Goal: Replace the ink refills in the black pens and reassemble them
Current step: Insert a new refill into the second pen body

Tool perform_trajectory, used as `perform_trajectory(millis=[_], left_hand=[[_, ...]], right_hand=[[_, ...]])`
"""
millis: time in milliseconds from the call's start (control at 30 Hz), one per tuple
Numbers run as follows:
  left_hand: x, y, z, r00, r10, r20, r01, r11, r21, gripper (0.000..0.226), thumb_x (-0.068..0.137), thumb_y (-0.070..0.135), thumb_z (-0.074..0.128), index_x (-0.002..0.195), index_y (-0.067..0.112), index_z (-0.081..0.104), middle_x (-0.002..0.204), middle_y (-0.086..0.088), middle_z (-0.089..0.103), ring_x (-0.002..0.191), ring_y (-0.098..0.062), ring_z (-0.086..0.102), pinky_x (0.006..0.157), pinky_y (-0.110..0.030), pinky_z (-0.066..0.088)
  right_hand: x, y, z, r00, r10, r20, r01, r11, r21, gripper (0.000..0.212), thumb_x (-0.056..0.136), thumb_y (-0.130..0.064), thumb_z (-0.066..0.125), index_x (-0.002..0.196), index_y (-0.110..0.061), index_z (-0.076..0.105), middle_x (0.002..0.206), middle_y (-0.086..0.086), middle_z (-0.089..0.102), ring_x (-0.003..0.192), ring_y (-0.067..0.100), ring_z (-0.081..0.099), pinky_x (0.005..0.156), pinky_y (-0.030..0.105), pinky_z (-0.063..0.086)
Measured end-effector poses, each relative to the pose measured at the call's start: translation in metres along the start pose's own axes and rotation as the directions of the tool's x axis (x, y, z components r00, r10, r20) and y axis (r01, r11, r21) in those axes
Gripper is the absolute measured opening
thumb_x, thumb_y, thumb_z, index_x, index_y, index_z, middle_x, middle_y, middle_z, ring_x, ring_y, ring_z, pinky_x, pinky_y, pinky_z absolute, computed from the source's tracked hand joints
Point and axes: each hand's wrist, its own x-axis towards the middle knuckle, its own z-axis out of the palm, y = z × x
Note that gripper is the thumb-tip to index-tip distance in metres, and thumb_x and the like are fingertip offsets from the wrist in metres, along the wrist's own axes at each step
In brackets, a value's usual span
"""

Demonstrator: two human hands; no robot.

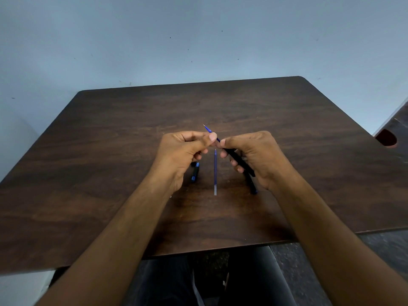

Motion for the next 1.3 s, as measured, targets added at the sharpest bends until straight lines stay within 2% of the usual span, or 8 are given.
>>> perform_trajectory(millis=[100, 300, 400, 567, 833, 967, 1100, 1300], left_hand=[[0.004, 0.000, -0.003, 0.999, -0.010, -0.037, 0.009, 1.000, -0.016, 0.024, 0.074, 0.030, 0.085, 0.089, 0.012, 0.081, 0.086, -0.005, 0.080, 0.066, -0.006, 0.061, 0.061, -0.022, 0.050], [0.007, 0.010, -0.009, 0.992, 0.012, -0.124, -0.024, 0.995, -0.101, 0.012, 0.083, 0.021, 0.081, 0.086, 0.010, 0.078, 0.085, -0.008, 0.080, 0.065, -0.007, 0.065, 0.062, -0.022, 0.053], [0.007, 0.013, -0.009, 0.978, 0.042, -0.205, -0.078, 0.982, -0.170, 0.011, 0.088, 0.019, 0.076, 0.087, 0.008, 0.075, 0.088, -0.010, 0.079, 0.067, -0.011, 0.067, 0.059, -0.022, 0.054], [0.008, 0.011, -0.008, 0.948, 0.103, -0.302, -0.164, 0.969, -0.184, 0.010, 0.091, 0.019, 0.073, 0.089, 0.009, 0.074, 0.088, -0.010, 0.079, 0.062, -0.010, 0.061, 0.058, -0.023, 0.052], [0.009, 0.011, -0.011, 0.942, 0.130, -0.311, -0.190, 0.967, -0.171, 0.011, 0.089, 0.018, 0.075, 0.091, 0.008, 0.075, 0.084, -0.008, 0.078, 0.060, -0.008, 0.060, 0.061, -0.024, 0.054], [0.006, 0.015, -0.017, 0.946, 0.166, -0.277, -0.192, 0.979, -0.069, 0.009, 0.086, 0.018, 0.078, 0.088, 0.009, 0.078, 0.079, -0.008, 0.078, 0.060, -0.009, 0.060, 0.061, -0.024, 0.056], [0.005, 0.018, -0.035, 0.952, 0.209, -0.221, -0.180, 0.973, 0.144, 0.011, 0.083, 0.021, 0.081, 0.082, 0.011, 0.078, 0.073, -0.004, 0.077, 0.054, -0.004, 0.059, 0.056, -0.020, 0.053], [0.006, 0.019, -0.061, 0.961, 0.157, -0.227, -0.046, 0.902, 0.430, 0.013, 0.077, 0.029, 0.085, 0.072, 0.019, 0.078, 0.067, 0.004, 0.076, 0.053, -0.002, 0.059, 0.053, -0.019, 0.051]], right_hand=[[0.000, 0.001, -0.001, 1.000, 0.022, -0.005, -0.022, 1.000, -0.006, 0.015, 0.084, -0.016, 0.076, 0.087, -0.003, 0.082, 0.076, 0.014, 0.076, 0.055, 0.017, 0.054, 0.045, 0.028, 0.041], [0.001, 0.001, -0.004, 0.998, 0.063, 0.000, -0.062, 0.997, -0.038, 0.014, 0.085, -0.018, 0.077, 0.087, -0.006, 0.082, 0.079, 0.011, 0.078, 0.056, 0.016, 0.058, 0.046, 0.027, 0.044], [0.002, 0.001, -0.003, 0.996, 0.088, -0.002, -0.088, 0.995, -0.036, 0.015, 0.085, -0.019, 0.078, 0.089, -0.005, 0.082, 0.079, 0.010, 0.078, 0.057, 0.016, 0.058, 0.046, 0.026, 0.044], [0.002, 0.002, -0.002, 0.995, 0.097, 0.000, -0.096, 0.994, -0.053, 0.016, 0.086, -0.020, 0.078, 0.088, -0.005, 0.082, 0.080, 0.009, 0.078, 0.059, 0.016, 0.058, 0.046, 0.026, 0.045], [0.000, 0.002, -0.005, 0.996, 0.084, -0.006, -0.084, 0.995, -0.058, 0.012, 0.086, -0.019, 0.077, 0.084, -0.009, 0.083, 0.079, 0.010, 0.078, 0.057, 0.015, 0.059, 0.046, 0.027, 0.045], [0.000, 0.001, -0.004, 0.997, 0.079, -0.009, -0.080, 0.996, -0.051, 0.017, 0.085, -0.023, 0.079, 0.086, -0.006, 0.083, 0.080, 0.010, 0.078, 0.060, 0.017, 0.060, 0.047, 0.027, 0.047], [0.000, 0.002, -0.001, 0.998, 0.059, 0.000, -0.059, 0.998, -0.023, 0.020, 0.088, -0.023, 0.076, 0.090, -0.004, 0.082, 0.082, 0.013, 0.078, 0.061, 0.018, 0.061, 0.047, 0.027, 0.048], [0.005, 0.003, 0.014, 0.997, 0.061, 0.038, -0.062, 0.998, 0.023, 0.022, 0.094, -0.011, 0.061, 0.092, 0.000, 0.079, 0.079, 0.015, 0.075, 0.060, 0.021, 0.059, 0.048, 0.031, 0.046]])
